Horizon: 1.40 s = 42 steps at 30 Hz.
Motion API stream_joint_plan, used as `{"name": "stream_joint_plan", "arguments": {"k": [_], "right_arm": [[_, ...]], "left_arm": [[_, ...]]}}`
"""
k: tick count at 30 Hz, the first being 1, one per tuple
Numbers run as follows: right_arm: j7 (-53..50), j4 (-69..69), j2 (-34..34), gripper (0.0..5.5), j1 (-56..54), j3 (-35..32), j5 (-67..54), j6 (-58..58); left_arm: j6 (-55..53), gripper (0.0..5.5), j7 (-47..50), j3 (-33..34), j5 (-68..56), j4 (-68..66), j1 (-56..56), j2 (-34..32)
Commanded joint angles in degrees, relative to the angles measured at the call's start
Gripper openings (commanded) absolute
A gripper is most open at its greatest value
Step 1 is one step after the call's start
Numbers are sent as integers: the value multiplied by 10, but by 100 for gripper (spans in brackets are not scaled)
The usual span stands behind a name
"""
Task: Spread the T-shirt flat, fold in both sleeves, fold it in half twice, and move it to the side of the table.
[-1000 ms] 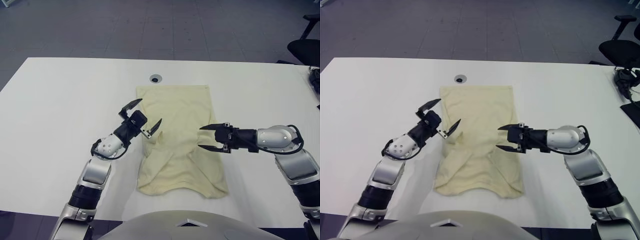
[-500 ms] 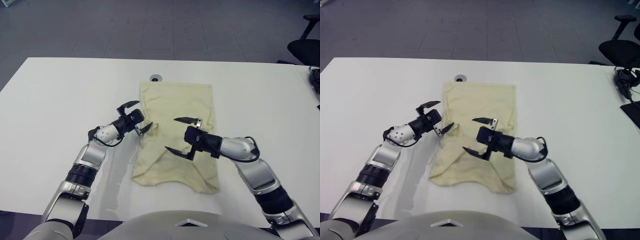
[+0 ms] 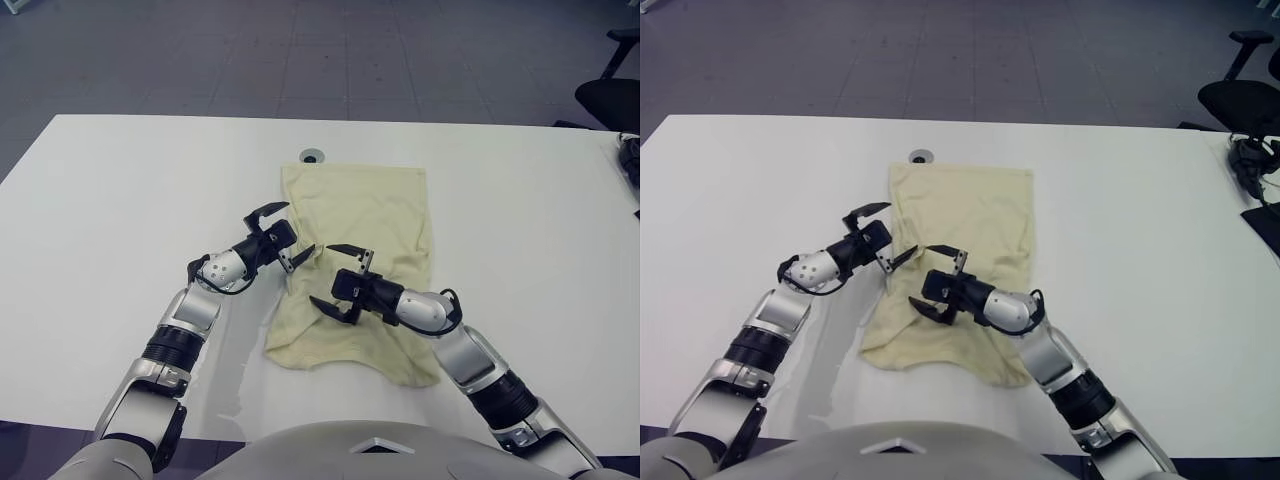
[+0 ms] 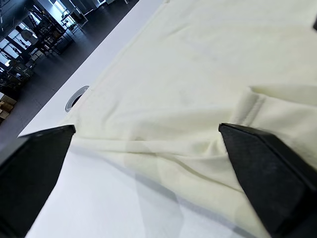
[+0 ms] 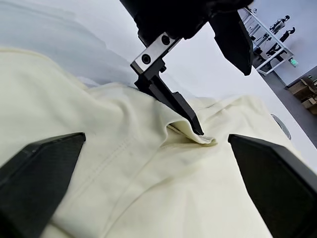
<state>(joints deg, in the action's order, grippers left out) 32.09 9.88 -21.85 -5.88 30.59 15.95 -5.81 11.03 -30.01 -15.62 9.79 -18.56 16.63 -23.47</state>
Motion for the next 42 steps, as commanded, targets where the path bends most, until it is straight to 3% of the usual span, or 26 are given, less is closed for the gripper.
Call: {"name": "stream_joint_plan", "arguments": {"k": [1,12,23,32,42], "right_arm": [[33,0,-28,536,6,24,26,2],[119,50,-122,536,26,25,40,4],[101,47,-95,536,22,6,12,0],[81,119,-33,536,-3,-152,-170,-94],[95,221,-105,536,41,-305,-294,-189]], "left_arm": [[-7,540,-2,1,3,-12,-8,1],[25,540,17,20,1,-58,15,-3],[60,540,1,23,-15,-60,16,2],[46,540,-52,41,-73,31,-10,-9],[4,540,-82,88,-94,180,-65,-76]]}}
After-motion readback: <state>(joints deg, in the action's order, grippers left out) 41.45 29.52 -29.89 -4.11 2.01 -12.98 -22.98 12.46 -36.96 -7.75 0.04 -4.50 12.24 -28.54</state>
